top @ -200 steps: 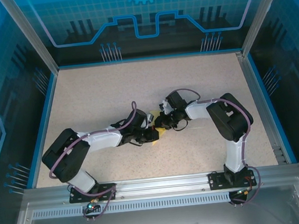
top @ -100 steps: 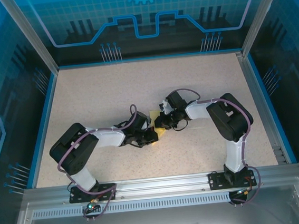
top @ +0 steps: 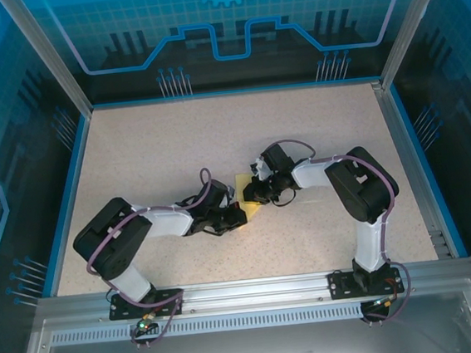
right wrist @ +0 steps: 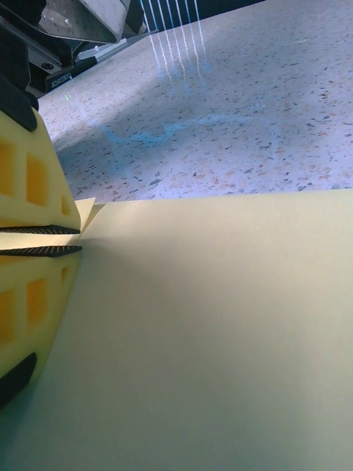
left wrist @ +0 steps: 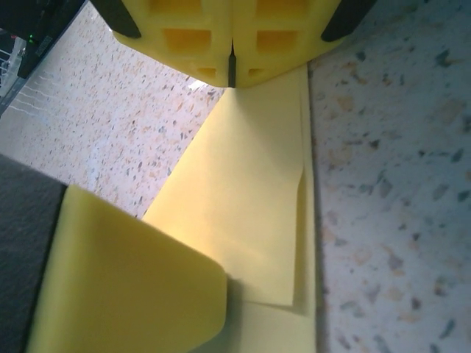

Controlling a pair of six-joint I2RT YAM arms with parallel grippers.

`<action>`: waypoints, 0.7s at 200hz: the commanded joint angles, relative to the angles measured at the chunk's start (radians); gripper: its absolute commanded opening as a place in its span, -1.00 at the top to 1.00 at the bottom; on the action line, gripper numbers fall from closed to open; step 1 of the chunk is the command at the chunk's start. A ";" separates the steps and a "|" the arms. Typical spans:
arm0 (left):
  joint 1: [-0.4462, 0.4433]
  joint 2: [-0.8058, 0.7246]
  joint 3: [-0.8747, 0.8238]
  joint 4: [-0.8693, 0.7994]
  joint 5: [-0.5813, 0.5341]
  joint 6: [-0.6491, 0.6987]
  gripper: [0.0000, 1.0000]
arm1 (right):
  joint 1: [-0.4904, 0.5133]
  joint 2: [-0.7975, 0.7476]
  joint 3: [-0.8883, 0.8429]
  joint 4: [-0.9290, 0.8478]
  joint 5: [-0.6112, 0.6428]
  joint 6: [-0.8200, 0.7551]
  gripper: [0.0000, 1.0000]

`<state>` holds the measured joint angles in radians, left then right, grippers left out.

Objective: Fold a paper plane with a square sheet of paper (pick it up from the middle)
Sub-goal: Third fold the triangle at the center of the table.

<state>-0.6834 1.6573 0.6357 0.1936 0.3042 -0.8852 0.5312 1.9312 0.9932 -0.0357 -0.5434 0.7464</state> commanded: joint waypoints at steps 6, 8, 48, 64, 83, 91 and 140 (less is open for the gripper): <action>0.004 -0.029 -0.031 -0.107 0.006 0.007 0.89 | -0.004 0.031 -0.013 -0.041 0.036 -0.024 0.69; 0.005 -0.030 -0.030 -0.109 0.007 0.008 0.89 | -0.005 0.032 -0.012 -0.040 0.037 -0.024 0.69; 0.008 -0.063 -0.041 -0.156 -0.004 0.024 0.87 | -0.006 0.032 -0.013 -0.040 0.036 -0.024 0.69; 0.014 -0.075 -0.052 -0.162 -0.003 0.021 0.86 | -0.005 0.030 -0.012 -0.039 0.033 -0.024 0.69; 0.015 -0.107 -0.068 -0.157 -0.007 0.014 0.86 | -0.006 0.027 -0.008 -0.043 0.028 -0.026 0.69; 0.016 -0.124 -0.071 -0.149 -0.006 0.013 0.85 | -0.005 0.025 -0.008 -0.041 0.024 -0.024 0.69; 0.048 -0.207 -0.016 -0.152 -0.033 0.043 0.72 | -0.005 -0.006 0.026 -0.046 0.000 -0.027 0.66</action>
<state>-0.6689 1.4796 0.5789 0.0574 0.2897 -0.8768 0.5312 1.9312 0.9955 -0.0372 -0.5514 0.7391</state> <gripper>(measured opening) 0.133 0.165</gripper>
